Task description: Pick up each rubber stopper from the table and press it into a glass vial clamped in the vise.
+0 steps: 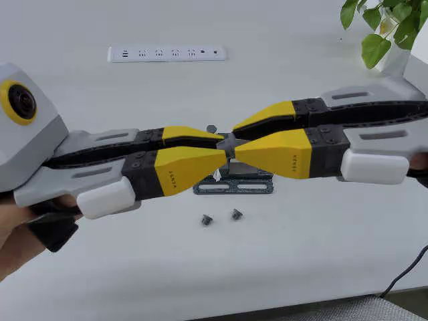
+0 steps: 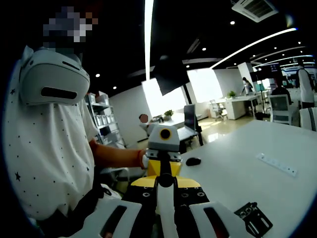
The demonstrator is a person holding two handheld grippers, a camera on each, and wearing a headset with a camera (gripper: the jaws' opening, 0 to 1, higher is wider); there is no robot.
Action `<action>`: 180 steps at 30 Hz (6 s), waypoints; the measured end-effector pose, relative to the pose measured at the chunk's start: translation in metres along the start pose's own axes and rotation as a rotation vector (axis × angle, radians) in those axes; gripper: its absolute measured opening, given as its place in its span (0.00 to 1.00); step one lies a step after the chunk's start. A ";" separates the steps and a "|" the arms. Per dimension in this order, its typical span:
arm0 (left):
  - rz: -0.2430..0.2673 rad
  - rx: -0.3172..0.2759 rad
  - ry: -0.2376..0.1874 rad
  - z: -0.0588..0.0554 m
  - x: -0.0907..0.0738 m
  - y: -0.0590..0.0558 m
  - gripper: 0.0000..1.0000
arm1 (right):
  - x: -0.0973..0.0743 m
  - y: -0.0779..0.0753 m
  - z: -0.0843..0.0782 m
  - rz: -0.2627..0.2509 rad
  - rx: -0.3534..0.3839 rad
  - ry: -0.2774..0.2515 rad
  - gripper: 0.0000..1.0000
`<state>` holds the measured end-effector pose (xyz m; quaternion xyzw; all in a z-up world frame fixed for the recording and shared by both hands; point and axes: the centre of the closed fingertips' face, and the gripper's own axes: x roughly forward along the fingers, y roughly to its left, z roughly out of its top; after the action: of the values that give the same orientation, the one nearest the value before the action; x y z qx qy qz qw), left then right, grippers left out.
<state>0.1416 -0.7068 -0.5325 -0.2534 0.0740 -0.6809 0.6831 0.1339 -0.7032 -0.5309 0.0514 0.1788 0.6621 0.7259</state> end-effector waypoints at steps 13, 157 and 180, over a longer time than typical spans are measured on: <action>-0.021 -0.037 0.002 0.000 0.001 -0.003 0.04 | -0.001 0.002 -0.001 0.021 -0.030 0.021 0.08; 0.414 0.241 0.376 -0.106 -0.076 0.112 0.80 | 0.042 -0.251 -0.177 -0.428 -0.125 0.945 0.06; 0.413 0.230 0.376 -0.108 -0.077 0.112 0.78 | 0.042 -0.253 -0.177 -0.427 -0.133 0.967 0.06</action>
<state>0.1887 -0.6652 -0.6944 -0.0234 0.1714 -0.5664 0.8058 0.3167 -0.7205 -0.7825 -0.3434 0.4572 0.4577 0.6808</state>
